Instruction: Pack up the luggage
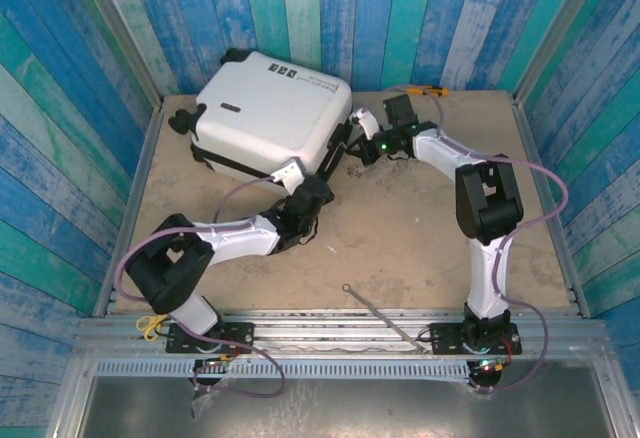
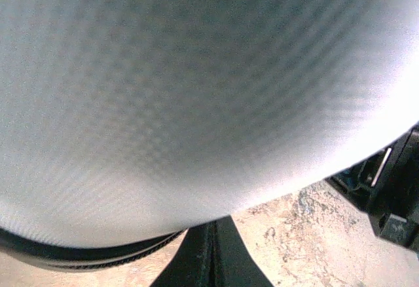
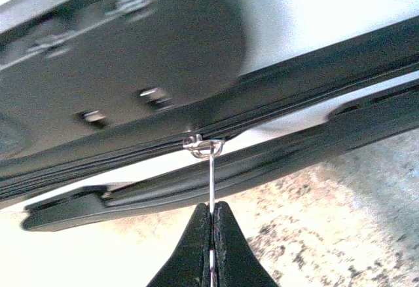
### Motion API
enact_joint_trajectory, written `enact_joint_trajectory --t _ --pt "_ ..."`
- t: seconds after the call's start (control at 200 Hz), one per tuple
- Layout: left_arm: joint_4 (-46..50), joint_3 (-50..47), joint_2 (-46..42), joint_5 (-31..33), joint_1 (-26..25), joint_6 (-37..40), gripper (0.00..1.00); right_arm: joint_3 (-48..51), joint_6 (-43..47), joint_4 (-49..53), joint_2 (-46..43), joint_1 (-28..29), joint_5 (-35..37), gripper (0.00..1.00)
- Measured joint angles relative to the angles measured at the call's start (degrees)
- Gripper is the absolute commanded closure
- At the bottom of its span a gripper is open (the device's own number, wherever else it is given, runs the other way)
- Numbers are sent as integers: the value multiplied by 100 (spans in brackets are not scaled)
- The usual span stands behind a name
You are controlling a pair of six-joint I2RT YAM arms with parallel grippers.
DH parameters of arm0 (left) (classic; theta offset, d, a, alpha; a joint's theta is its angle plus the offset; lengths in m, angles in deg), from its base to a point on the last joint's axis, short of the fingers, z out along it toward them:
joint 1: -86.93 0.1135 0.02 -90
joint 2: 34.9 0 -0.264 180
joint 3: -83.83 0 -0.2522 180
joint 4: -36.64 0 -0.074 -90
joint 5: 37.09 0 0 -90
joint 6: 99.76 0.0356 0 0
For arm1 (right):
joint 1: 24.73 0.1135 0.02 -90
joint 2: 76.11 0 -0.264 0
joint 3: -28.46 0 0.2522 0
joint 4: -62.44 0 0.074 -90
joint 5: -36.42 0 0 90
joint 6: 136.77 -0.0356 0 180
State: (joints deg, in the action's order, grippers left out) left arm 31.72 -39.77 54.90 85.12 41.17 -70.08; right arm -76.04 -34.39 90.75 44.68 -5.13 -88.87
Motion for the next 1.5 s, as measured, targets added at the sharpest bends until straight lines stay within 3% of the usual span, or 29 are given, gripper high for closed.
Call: enact_joint_trajectory --t 0.366,0.541,0.631,0.697,0.797,0.862,0.927,1.047,1.228,1.498 --pt "876 -389 -1027 26 337 166 100 -841 -525 46 643 -52 35 100" --pt "1106 -492 -1342 688 1211 199 100 -1270 -732 -4 916 -201 278 100" --pt "1147 -557 -1513 804 1414 221 100 -1386 -758 -4 960 -249 404 100" --pt "1169 -568 -1615 774 1443 356 85 -1386 -763 -22 960 -264 426 100" --pt "1014 -549 -1768 363 1443 929 38 -1252 -767 -199 931 -264 420 100" --pt "933 -361 -1766 -160 1445 1410 26 -1095 -776 -358 857 -264 422 100" --pt "951 61 -1635 -752 1443 1891 22 -946 -793 -501 772 -264 437 100" --pt "1010 1211 -1104 -1646 1331 2710 21 -621 -844 -813 595 -264 481 100" --pt "1108 2129 -476 -2358 767 3727 26 -308 -857 -1001 409 -267 535 100" --pt "1513 2865 352 -2717 442 4170 35 321 -907 -1460 81 -275 592 100"
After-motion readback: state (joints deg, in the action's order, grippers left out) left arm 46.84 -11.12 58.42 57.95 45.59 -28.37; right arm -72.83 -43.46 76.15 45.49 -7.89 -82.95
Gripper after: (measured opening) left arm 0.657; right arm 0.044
